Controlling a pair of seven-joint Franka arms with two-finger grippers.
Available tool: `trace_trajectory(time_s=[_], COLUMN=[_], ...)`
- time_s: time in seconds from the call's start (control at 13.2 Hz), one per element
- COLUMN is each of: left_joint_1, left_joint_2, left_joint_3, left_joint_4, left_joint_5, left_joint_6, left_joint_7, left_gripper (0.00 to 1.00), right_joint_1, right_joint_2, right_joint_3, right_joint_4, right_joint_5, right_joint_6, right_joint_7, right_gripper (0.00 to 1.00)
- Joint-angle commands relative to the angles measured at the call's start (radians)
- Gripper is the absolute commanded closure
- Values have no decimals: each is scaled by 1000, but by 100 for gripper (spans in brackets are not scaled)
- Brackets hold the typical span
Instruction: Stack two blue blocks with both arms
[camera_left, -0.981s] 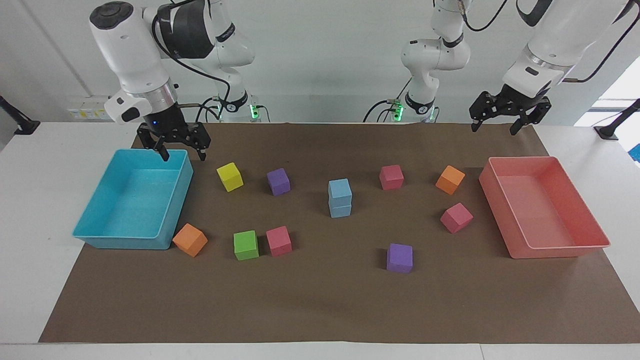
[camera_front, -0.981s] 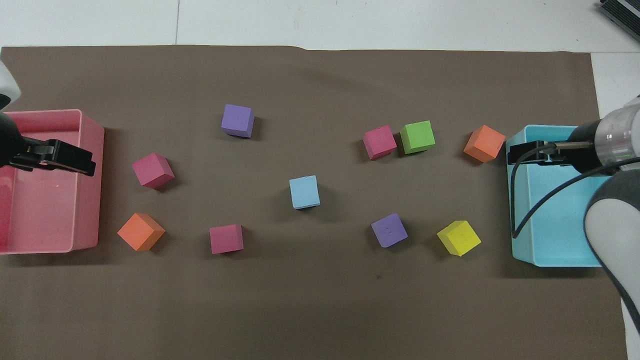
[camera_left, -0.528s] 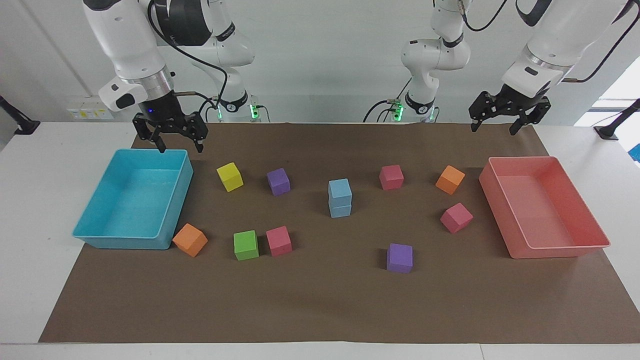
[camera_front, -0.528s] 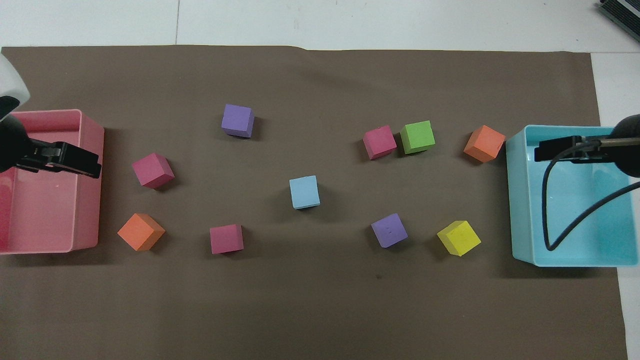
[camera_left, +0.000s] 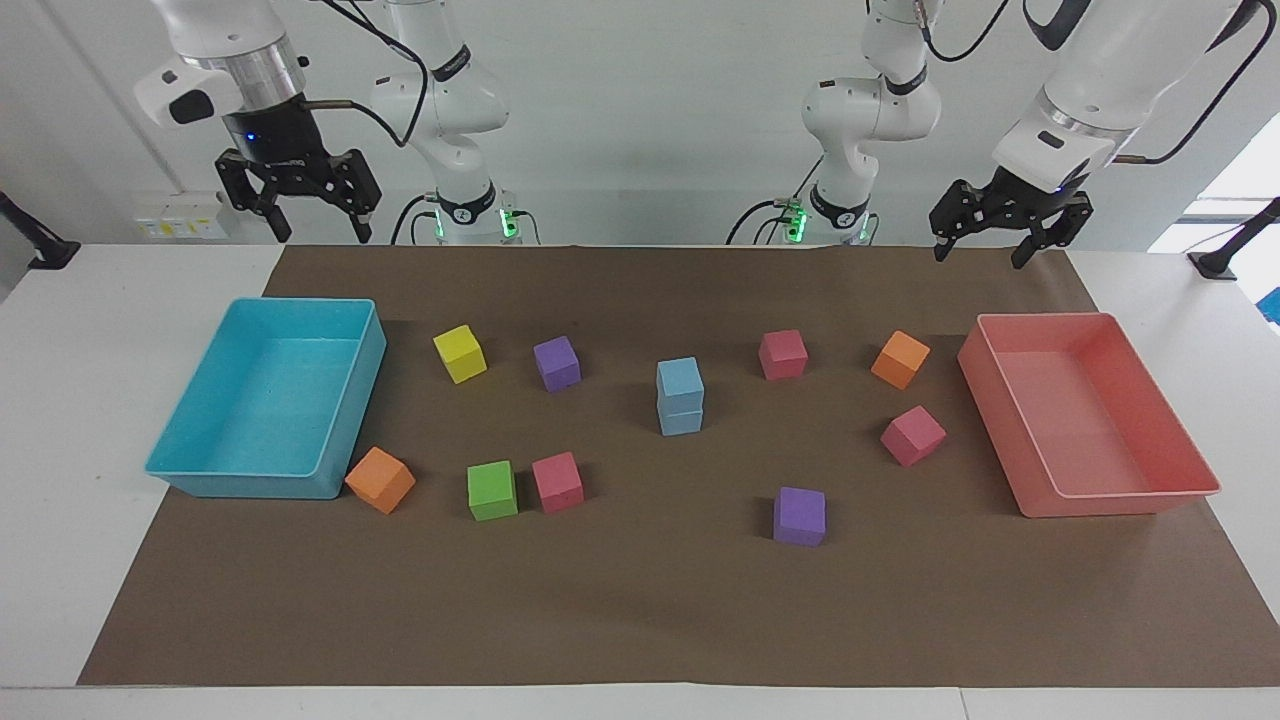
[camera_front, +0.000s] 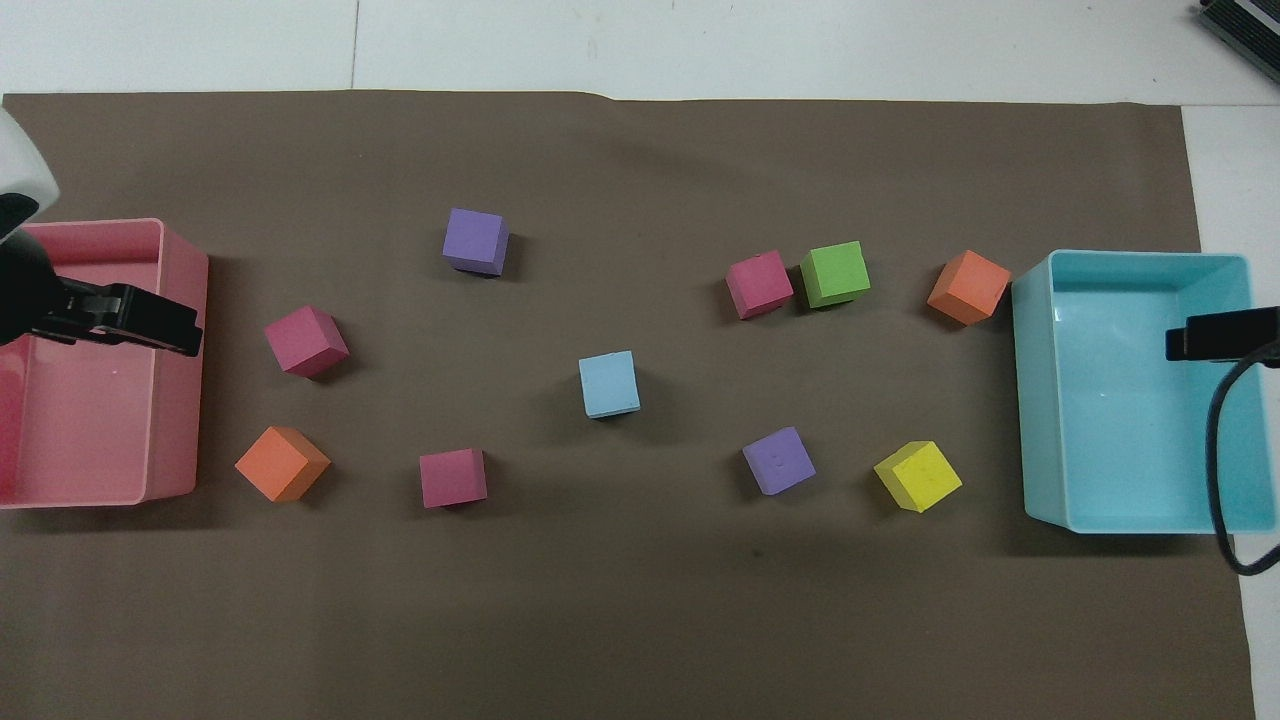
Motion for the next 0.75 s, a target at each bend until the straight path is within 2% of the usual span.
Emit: trace_trajectory(time_s=[0.0, 0.15, 0.68], left_joint_1=[-10, -10, -13], left_joint_2=[-25, -25, -25], left_joint_3=[12, 11, 11], left_joint_4=[-24, -26, -26], left_joint_5=[25, 35, 41], left_joint_6=[14, 37, 37], left_joint_7=[11, 12, 11], left_gripper=[0, 0, 0], right_joint_1=[-16, -42, -31], right_joint_2=[-6, -9, -6], right_joint_3=[11, 1, 11], right_joint_4=[-33, -34, -34], right_joint_5=[-22, 7, -2], right_joint_6=[-13, -30, -15], right_joint_7=[-17, -22, -23], right_gripper=[0, 0, 0])
